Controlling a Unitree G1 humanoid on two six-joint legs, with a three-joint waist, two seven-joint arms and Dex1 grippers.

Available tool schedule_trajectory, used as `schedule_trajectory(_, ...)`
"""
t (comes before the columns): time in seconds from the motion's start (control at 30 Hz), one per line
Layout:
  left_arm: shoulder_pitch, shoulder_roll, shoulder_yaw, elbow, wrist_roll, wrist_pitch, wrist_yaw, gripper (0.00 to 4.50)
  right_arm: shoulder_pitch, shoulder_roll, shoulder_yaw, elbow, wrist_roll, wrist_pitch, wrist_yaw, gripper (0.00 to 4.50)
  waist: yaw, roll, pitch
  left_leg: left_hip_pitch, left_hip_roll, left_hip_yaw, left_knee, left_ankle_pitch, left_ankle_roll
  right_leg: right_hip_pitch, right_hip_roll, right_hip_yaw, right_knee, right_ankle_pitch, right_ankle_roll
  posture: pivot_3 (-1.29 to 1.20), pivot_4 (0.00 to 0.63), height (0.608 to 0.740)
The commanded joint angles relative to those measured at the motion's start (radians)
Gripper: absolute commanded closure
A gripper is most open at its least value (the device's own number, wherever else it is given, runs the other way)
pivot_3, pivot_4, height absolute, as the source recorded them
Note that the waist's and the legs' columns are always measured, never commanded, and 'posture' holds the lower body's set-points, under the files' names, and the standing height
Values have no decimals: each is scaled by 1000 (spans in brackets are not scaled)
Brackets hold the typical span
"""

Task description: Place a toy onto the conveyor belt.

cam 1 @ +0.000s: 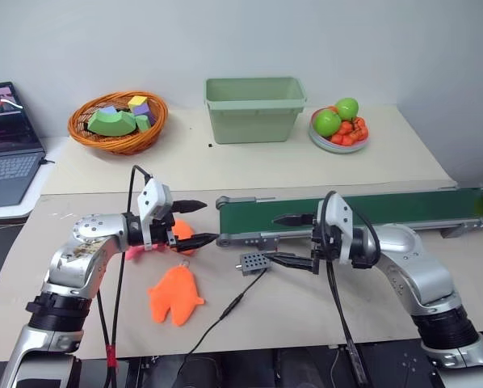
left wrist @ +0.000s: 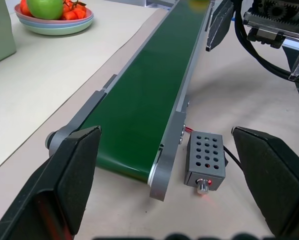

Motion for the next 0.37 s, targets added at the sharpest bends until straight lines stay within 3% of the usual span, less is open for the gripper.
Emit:
schedule_trajectory(0.03, 2, 2, 25, -41, -15, -7, -7, 53, -2, 0, -31, -31, 12, -24, 4, 0, 0, 0, 0, 0, 0, 0, 0, 0, 0, 0, 0, 0, 0, 0, 0, 0, 150, 728)
schedule_trajectory(0.37, 3, 4, 27, -47, -24, 8, -11, 53, 1, 3, -30, -36, 15, -22, 3, 0, 0, 0, 0, 0, 0, 0, 0, 0, 0, 0, 0, 0, 0, 0, 0, 0, 150, 728)
